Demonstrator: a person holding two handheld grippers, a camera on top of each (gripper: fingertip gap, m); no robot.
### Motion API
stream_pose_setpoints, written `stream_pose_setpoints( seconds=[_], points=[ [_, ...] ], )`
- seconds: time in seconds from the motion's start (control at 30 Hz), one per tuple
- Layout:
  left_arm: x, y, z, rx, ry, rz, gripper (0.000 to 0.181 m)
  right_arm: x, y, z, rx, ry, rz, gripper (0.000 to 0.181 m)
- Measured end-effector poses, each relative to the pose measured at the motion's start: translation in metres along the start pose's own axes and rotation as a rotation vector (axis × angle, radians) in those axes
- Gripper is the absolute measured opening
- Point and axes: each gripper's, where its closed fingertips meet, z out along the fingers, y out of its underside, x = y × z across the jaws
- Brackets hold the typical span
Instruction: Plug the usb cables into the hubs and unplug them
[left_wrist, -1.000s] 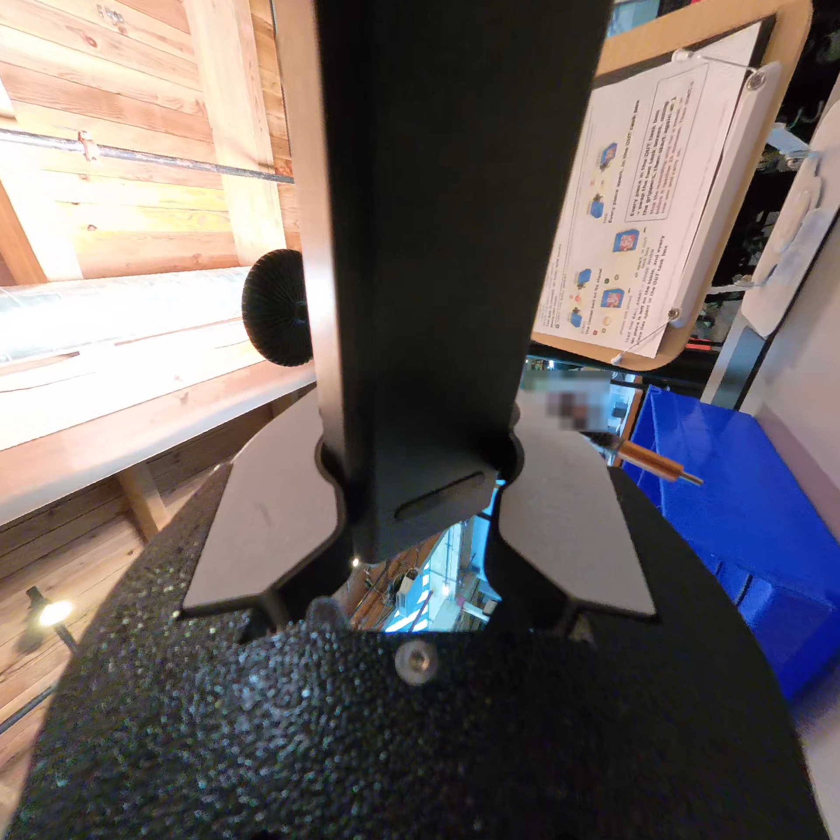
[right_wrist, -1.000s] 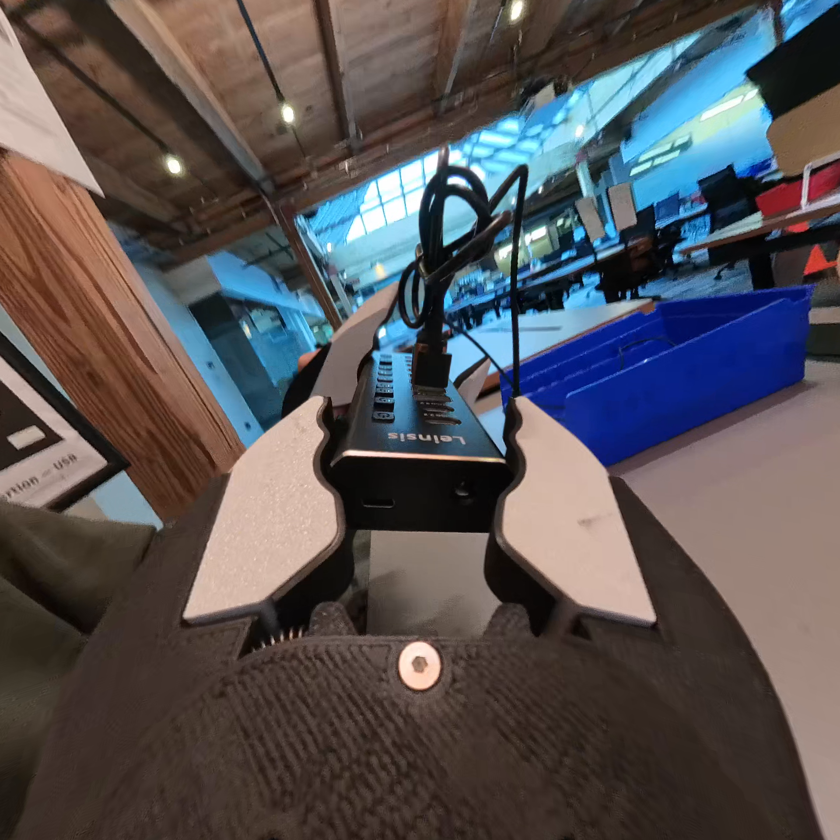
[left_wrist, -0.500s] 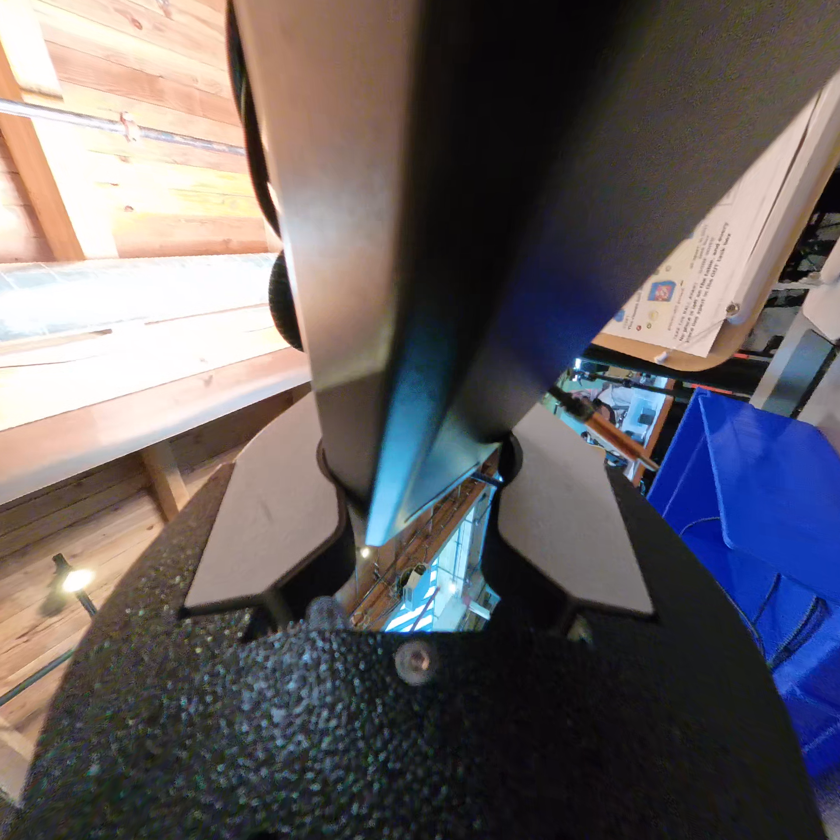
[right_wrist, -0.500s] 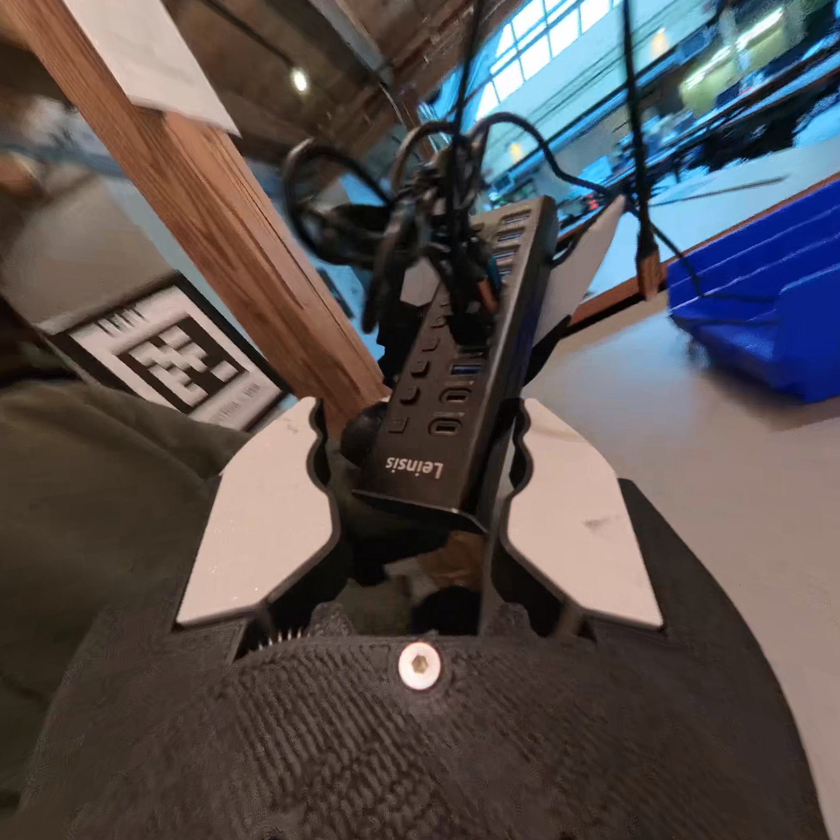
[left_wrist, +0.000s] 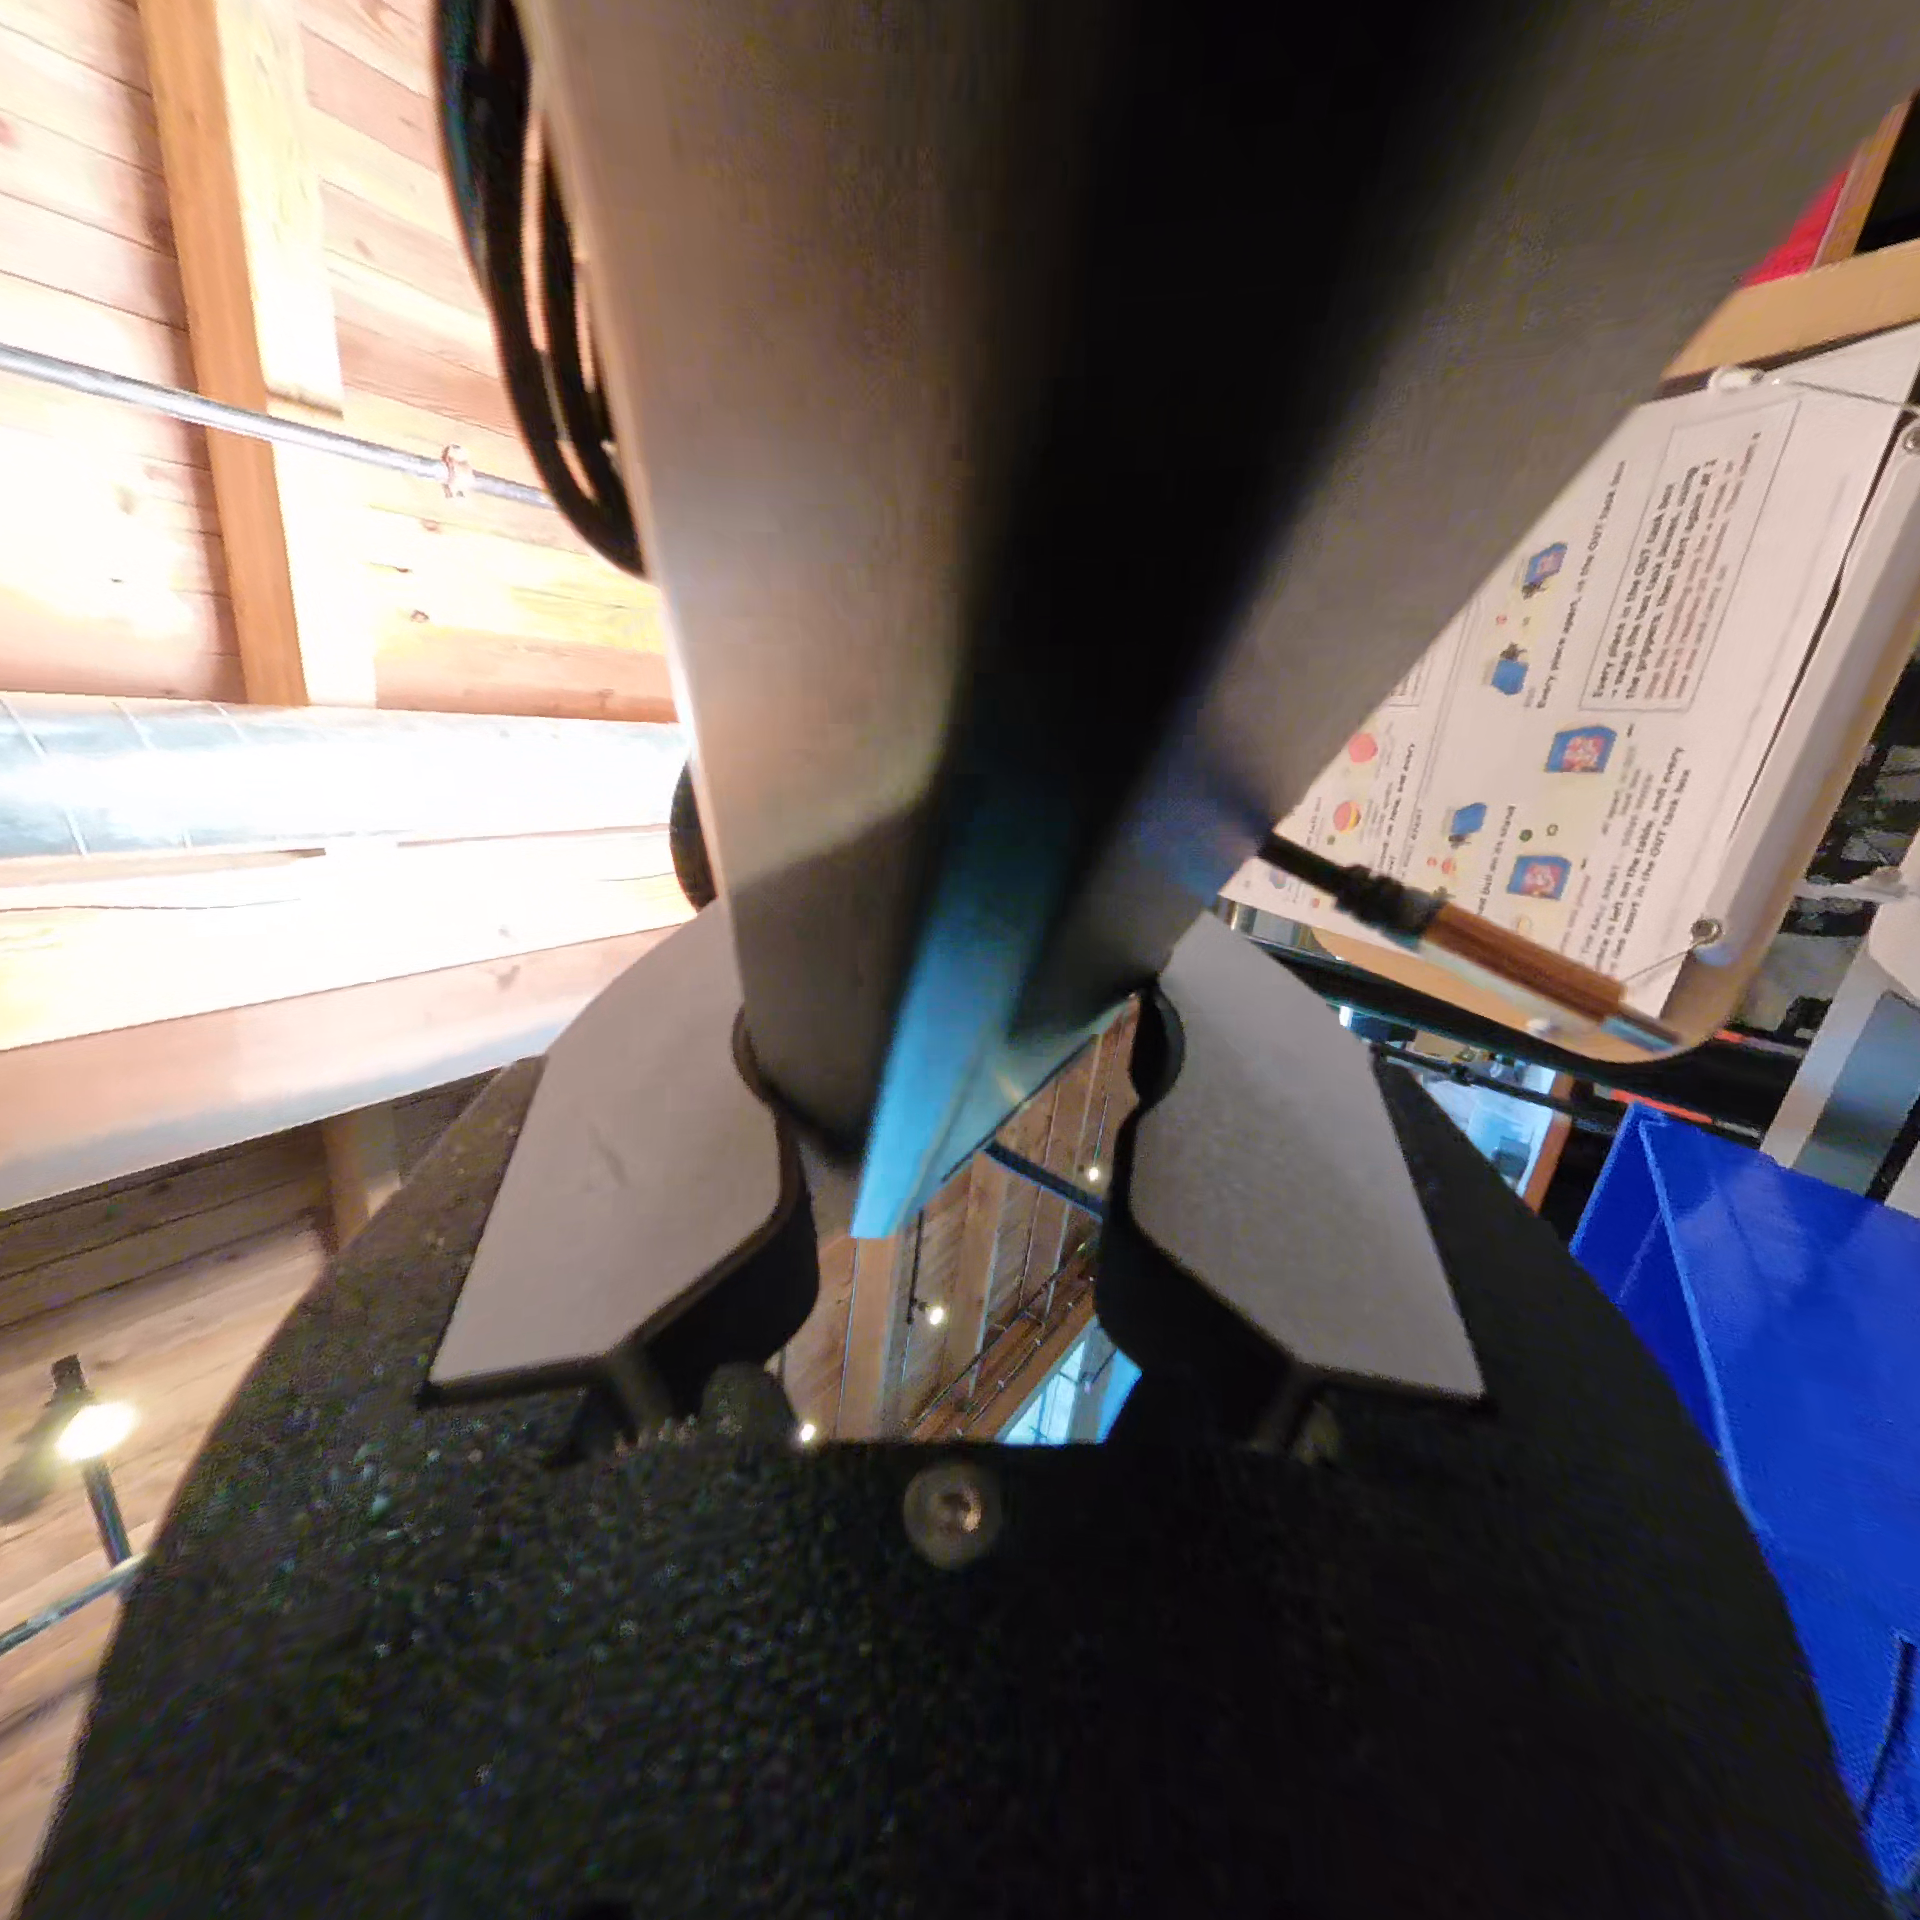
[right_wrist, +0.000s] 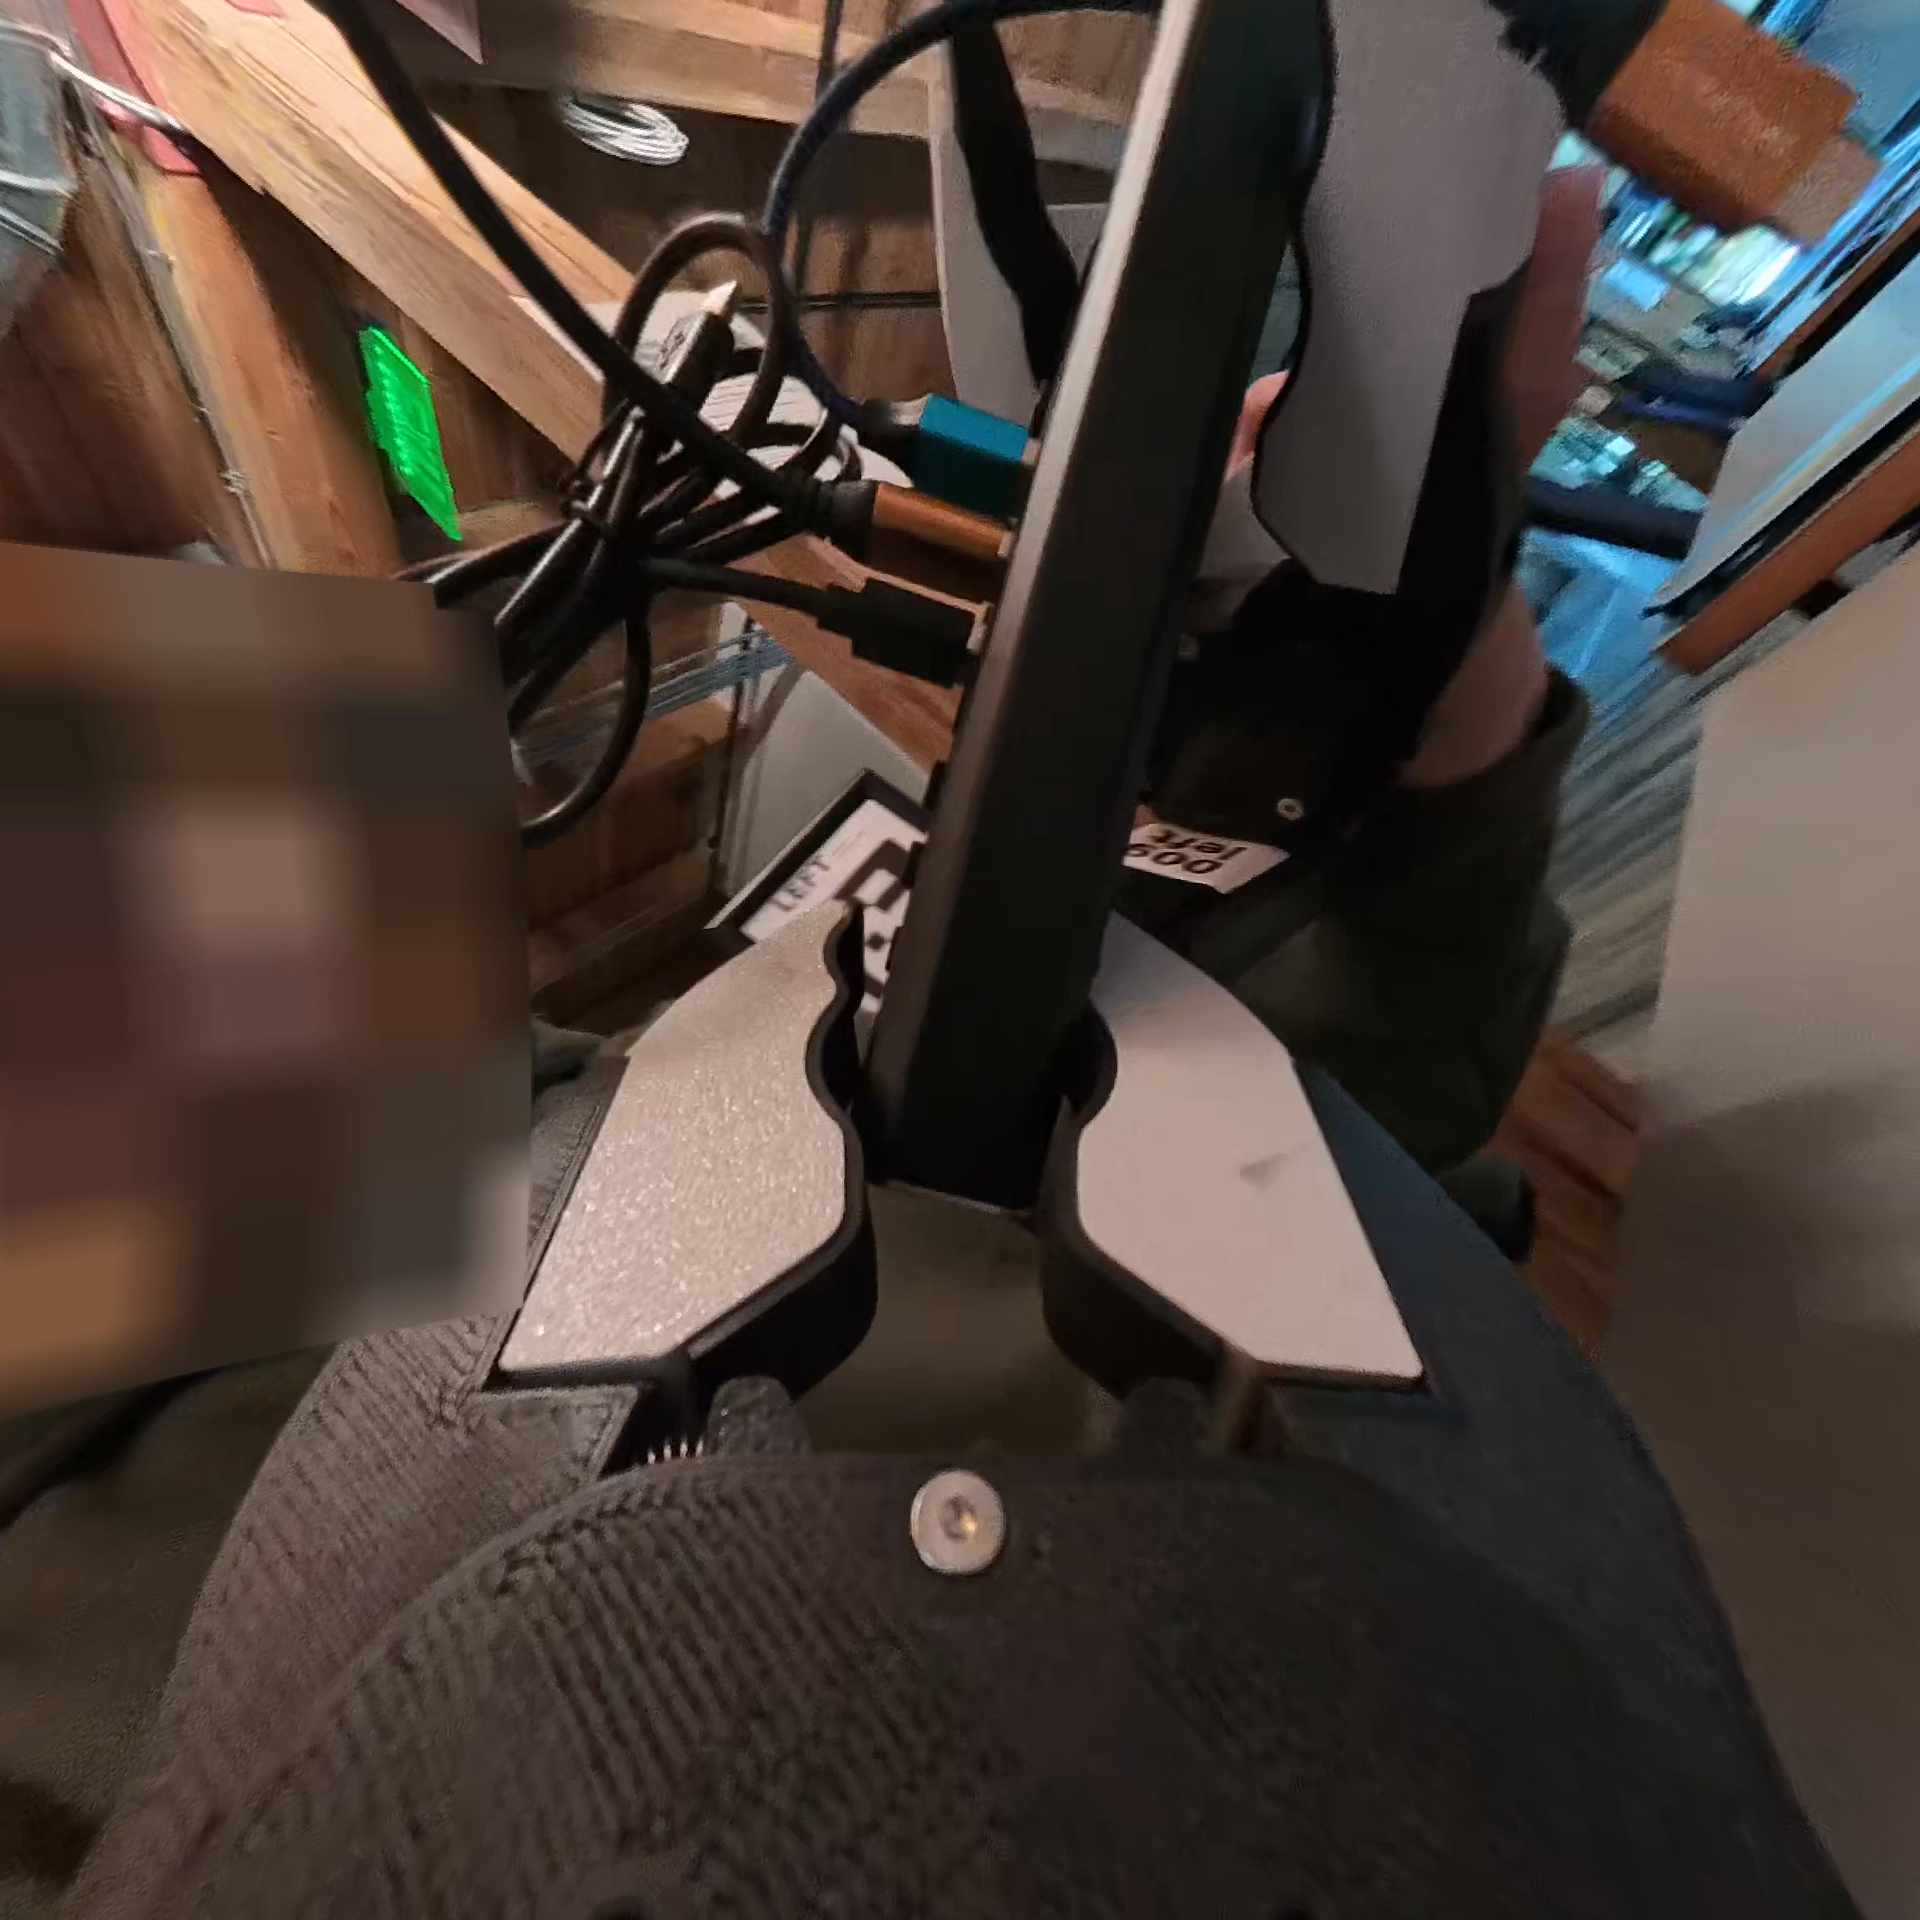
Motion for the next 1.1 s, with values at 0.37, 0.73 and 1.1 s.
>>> stream_pose_setpoints(
  seconds=[0.37,0.73,1.1],
  points=[
    [0.025,0.019,-0.014,-0.014,0.11,0.098,0.05,0.04,-0.014,-0.024,0.008,0.329,-0.187,0.032],
    [0.032,0.138,-0.06,-0.484,0.237,-0.505,0.055,-0.033,-0.079,-0.081,0.204,0.426,-0.45,0.031],
    [0.151,0.279,-0.155,-1.21,0.546,-1.863,0.066,-0.07,-0.084,-0.088,0.171,0.503,-0.575,0.031]
  ],
)
